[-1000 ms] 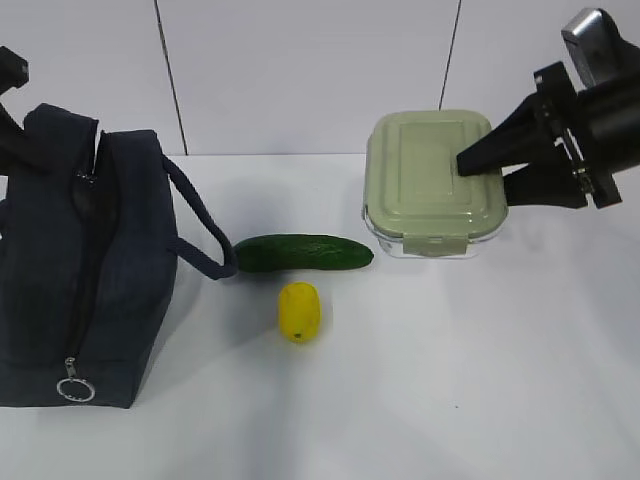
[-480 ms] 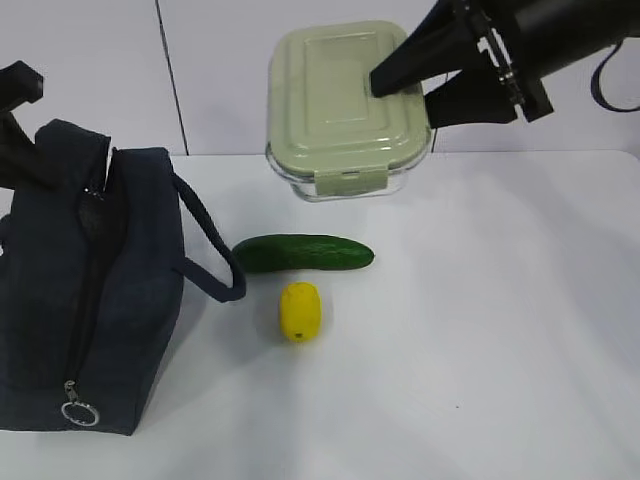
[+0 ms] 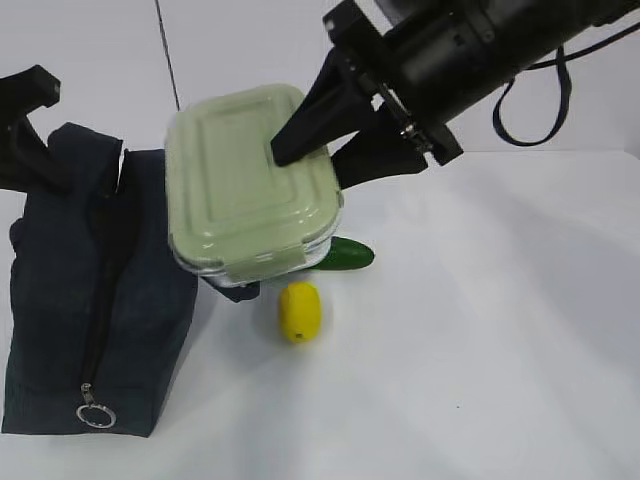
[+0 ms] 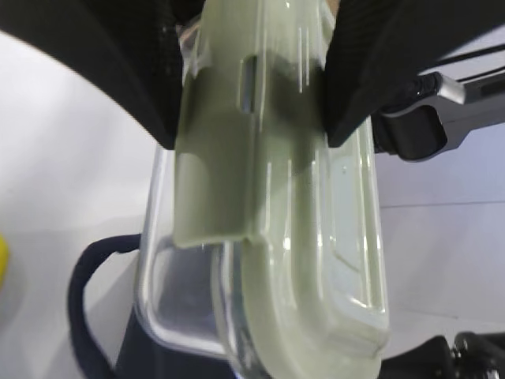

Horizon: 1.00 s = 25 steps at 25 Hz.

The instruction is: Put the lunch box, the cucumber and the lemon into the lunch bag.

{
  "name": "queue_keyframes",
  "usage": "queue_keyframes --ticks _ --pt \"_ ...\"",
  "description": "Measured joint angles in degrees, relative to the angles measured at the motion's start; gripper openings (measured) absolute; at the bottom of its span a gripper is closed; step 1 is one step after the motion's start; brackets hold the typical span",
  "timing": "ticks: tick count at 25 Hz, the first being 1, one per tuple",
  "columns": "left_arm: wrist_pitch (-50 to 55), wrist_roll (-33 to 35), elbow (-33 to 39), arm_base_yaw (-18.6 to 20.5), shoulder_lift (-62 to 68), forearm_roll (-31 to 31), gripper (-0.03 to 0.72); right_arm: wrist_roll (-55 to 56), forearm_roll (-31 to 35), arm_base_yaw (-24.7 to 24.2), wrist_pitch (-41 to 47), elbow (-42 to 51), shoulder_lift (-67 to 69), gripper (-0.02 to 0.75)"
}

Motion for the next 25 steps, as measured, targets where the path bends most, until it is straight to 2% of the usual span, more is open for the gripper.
queue_keyframes --ticks 7,19,25 --pt "-0.03 -1.00 0.00 0.00 0.00 1.83 -0.006 1.80 -0.04 4.95 -1.55 -4.88 3.76 0.408" --pt "0.07 -1.28 0.00 0.00 0.00 1.72 -0.006 4.47 -0.17 7.70 -4.77 -16.57 15.02 0.408" --pt "0.07 -1.32 -0.47 0.00 0.00 1.12 -0.006 7.96 -6.56 8.34 -5.52 -20.82 19.75 0.408"
